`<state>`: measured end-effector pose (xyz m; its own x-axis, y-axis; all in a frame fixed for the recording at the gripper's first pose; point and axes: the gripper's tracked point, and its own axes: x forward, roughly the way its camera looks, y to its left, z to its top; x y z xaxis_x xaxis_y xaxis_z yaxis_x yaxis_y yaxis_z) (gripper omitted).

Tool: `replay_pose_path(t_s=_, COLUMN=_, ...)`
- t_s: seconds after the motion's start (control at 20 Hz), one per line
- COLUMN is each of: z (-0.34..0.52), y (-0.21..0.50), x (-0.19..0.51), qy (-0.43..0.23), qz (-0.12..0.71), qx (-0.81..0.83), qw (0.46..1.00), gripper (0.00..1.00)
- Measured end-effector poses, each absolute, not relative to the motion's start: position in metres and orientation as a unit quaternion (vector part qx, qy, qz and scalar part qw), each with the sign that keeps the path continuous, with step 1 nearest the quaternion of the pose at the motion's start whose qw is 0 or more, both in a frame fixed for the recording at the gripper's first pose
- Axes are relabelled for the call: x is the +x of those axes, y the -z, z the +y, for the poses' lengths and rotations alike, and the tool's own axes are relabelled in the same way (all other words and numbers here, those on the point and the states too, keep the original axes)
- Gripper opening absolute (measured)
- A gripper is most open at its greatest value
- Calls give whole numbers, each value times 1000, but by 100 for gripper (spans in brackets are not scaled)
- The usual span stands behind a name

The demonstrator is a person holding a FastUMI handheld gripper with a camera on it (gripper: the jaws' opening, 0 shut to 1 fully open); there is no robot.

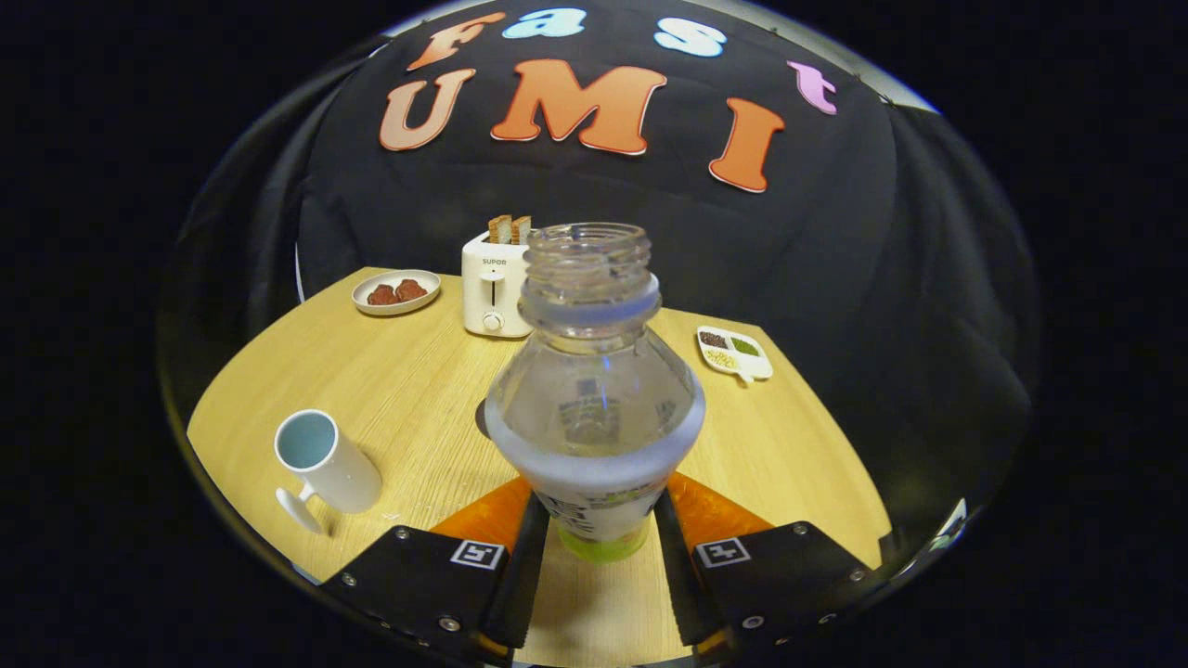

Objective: Take the bottle from table, then pour the juice into the cup, finally place the bottle on the coaster

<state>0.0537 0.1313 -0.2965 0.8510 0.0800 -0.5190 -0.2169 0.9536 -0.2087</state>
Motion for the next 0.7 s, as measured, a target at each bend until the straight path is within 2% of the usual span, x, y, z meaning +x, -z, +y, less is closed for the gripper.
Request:
replay_pose_path(t_s=0.35, z=171, y=269, x=47, qy=-86, qz=224, qx=-263, qw=934, gripper=58)
replay_pose_path(t_s=0.7, z=214, y=285, x=46, qy=-115, qz=222, qx=-359, qw=899, gripper=58)
